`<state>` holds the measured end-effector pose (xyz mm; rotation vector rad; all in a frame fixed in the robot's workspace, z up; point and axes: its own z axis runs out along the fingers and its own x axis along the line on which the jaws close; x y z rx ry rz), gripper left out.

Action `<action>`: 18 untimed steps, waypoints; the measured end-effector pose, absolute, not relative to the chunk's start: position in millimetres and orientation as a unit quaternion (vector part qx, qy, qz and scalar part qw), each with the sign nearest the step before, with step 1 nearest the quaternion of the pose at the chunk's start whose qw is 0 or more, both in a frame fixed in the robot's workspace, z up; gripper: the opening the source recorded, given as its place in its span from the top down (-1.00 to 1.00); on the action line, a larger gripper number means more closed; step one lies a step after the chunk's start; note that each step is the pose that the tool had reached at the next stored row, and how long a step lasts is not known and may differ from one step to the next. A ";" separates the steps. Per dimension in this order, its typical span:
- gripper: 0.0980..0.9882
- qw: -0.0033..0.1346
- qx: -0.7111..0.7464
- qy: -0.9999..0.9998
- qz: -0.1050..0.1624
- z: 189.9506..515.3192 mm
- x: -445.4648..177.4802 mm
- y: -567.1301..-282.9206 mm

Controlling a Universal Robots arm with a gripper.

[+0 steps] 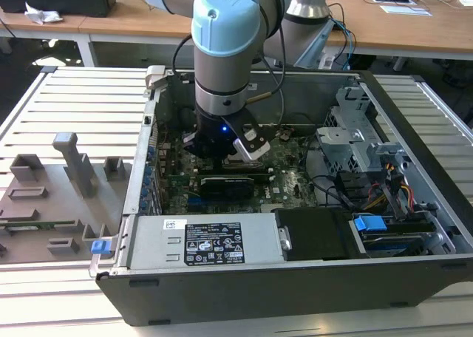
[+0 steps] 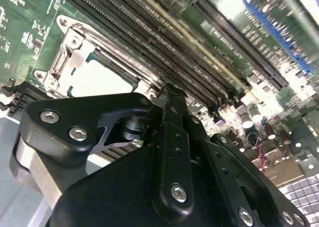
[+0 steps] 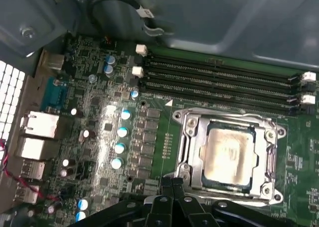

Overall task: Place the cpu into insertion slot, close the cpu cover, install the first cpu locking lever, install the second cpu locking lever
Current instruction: 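Install the second cpu locking lever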

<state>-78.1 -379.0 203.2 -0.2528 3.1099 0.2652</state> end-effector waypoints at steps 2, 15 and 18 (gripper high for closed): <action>0.98 0.005 -0.081 0.993 0.085 200.3 -78.1 -378.3; 0.98 0.007 -0.080 0.993 0.085 211.6 -73.1 -377.0; 0.98 0.001 -0.079 0.993 0.084 211.0 -56.1 -375.0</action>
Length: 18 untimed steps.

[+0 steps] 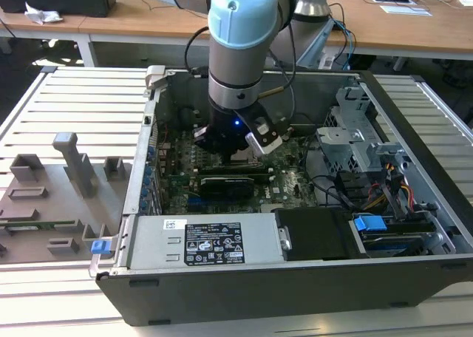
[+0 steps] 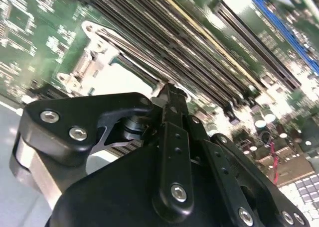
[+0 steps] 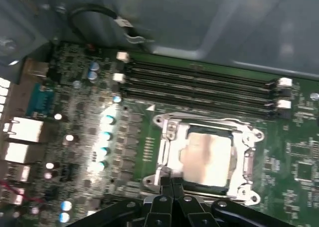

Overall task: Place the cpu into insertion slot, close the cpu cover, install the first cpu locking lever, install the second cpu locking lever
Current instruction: 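Install the second cpu locking lever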

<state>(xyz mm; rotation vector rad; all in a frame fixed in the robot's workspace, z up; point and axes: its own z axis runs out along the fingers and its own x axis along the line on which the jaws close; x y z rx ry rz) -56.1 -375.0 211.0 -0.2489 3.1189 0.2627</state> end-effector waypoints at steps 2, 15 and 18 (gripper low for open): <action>0.98 -0.002 -0.079 0.993 0.083 210.8 -47.2 -374.3; 0.98 -0.020 -0.077 0.994 0.069 209.5 8.6 -368.9; 0.98 -0.021 -0.076 0.995 0.061 209.3 10.5 -363.2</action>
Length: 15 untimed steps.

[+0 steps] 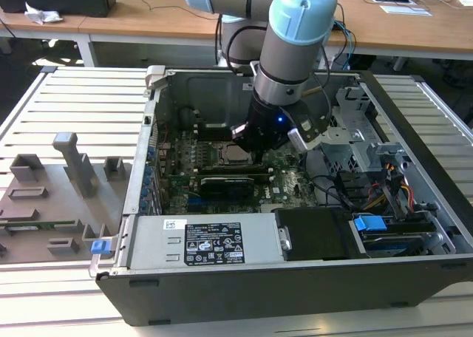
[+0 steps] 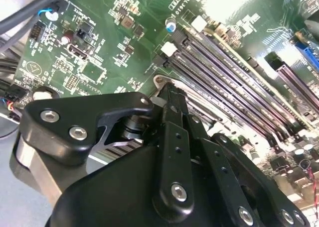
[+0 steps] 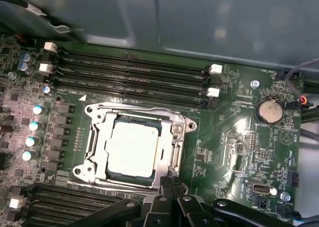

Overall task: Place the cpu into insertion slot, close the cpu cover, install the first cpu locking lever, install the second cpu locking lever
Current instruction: 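Install the second cpu locking lever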

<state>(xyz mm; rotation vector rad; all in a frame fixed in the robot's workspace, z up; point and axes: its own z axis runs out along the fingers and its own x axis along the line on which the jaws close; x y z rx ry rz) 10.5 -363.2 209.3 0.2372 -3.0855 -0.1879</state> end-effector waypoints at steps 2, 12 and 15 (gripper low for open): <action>0.98 0.021 0.076 -0.995 -0.053 209.3 10.4 -359.3; 0.98 0.020 0.076 -0.996 -0.030 209.5 -0.7 -340.1; 0.98 0.017 0.076 -0.997 -0.020 210.6 -4.8 -337.5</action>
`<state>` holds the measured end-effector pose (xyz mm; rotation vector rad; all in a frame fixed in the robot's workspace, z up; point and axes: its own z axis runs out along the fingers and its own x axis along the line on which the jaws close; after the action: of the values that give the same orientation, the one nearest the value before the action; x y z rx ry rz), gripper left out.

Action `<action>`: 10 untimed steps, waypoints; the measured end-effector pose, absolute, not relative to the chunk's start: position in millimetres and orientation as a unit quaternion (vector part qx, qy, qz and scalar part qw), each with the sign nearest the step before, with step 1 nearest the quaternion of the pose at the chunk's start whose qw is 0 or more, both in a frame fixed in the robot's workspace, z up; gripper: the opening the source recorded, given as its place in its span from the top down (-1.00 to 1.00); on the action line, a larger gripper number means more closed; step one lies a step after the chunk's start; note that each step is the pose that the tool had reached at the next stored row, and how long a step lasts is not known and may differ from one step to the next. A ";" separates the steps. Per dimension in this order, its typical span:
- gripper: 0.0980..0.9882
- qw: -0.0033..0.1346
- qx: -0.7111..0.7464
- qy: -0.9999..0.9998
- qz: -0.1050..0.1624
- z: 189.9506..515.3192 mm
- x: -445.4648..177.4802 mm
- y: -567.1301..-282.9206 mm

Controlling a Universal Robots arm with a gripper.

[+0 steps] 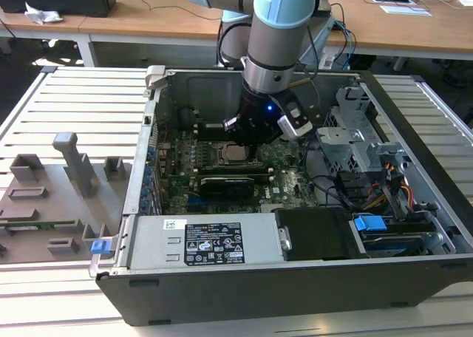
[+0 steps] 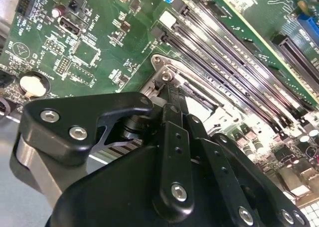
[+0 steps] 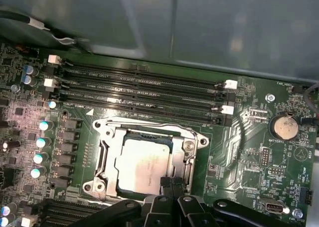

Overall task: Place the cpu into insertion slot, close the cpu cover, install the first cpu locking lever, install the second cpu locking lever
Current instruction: 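Install the second cpu locking lever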

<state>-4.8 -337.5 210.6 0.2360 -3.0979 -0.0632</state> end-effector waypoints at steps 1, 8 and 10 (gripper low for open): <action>0.98 0.016 0.076 -0.997 -0.018 211.0 -5.9 -336.8; 0.98 0.010 0.076 -0.997 -0.009 228.8 -13.0 -329.5; 0.98 0.011 0.076 -0.997 -0.008 238.7 -13.1 -328.7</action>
<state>-13.1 -328.7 238.7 0.2365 -3.1115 -0.0255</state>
